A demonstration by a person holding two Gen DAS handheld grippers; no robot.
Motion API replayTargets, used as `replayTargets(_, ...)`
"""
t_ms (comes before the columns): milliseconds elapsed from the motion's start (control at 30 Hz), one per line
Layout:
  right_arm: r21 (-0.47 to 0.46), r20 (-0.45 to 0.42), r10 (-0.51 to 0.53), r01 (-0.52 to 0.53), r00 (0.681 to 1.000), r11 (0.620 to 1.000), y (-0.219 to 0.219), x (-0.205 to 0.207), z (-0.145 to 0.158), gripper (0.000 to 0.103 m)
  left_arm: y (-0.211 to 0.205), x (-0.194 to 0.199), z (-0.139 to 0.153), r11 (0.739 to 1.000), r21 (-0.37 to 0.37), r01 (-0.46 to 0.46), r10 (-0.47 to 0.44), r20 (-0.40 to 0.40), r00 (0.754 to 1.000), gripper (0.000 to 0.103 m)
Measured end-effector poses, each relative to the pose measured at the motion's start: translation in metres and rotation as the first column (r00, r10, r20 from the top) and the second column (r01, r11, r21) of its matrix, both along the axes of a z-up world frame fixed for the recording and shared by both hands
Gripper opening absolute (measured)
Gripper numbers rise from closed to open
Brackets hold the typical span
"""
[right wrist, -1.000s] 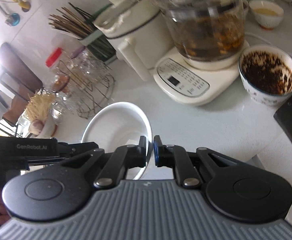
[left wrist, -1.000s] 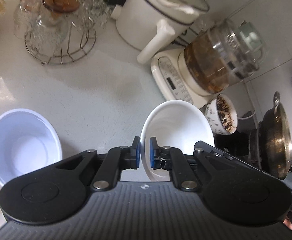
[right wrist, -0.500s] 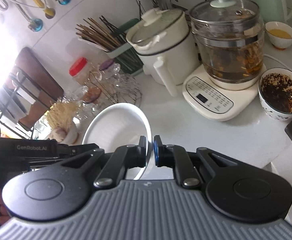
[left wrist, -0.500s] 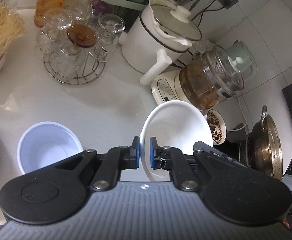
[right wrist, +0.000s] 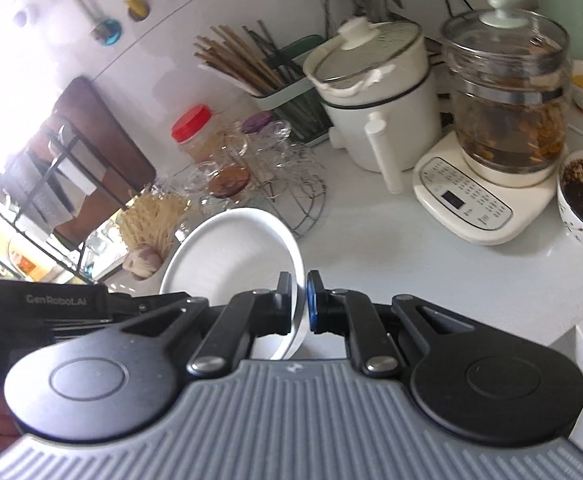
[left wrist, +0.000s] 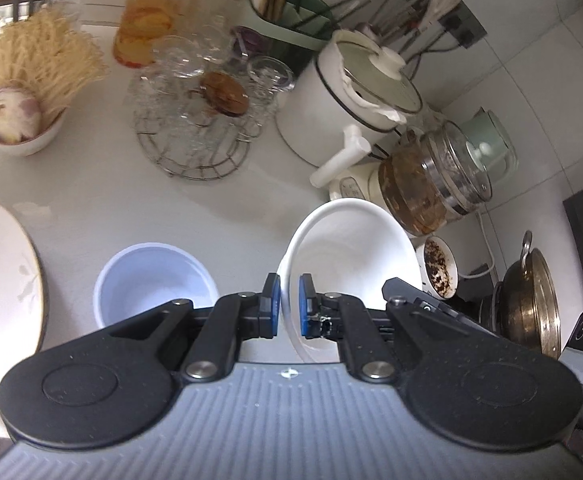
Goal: Organize plates and bowls
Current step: 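Lift the white bowl stack with both grippers and carry it toward the floral plate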
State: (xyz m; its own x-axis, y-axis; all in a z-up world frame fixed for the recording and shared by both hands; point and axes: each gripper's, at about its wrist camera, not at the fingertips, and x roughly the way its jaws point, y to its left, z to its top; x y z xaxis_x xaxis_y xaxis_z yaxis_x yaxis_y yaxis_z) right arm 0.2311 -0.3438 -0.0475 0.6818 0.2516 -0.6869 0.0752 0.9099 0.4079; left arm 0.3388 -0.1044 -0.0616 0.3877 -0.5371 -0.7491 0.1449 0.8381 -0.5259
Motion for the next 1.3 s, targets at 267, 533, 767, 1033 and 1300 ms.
replayTargets(267,-0.003,-0.018,0.055,-0.055,0.998,0.998,0.03,0.01,-0.004,0.01,0.036,-0.004,-0.008,0.997,-0.007,-0.071,0.071,-0.022,0.997,0.01)
replayTargets(533,-0.046,-0.054,0.135,-0.138,0.989,0.989,0.067,0.026,-0.016,0.01,0.069,-0.006,-0.02,0.99,0.015,-0.138,0.139,-0.035,0.99,0.01)
replayTargets(767,-0.06,-0.098,0.187,-0.194,0.977,0.979,0.091,0.038,-0.037,0.01,0.094,-0.004,-0.043,0.982,0.032,-0.188,0.19,-0.066,0.98,0.01)
replayTargets(1033,-0.086,-0.157,0.201,-0.216,0.967,0.973,0.106,0.046,-0.06,0.01,0.101,0.004,-0.08,0.98,0.072,-0.184,0.191,-0.118,0.974,0.01)
replayTargets(1300,-0.125,-0.193,0.175,-0.201,0.965,0.971,0.111,0.051,-0.076,0.011,0.095,0.012,-0.104,0.983,0.096,-0.157,0.171,-0.154,0.973,0.01)
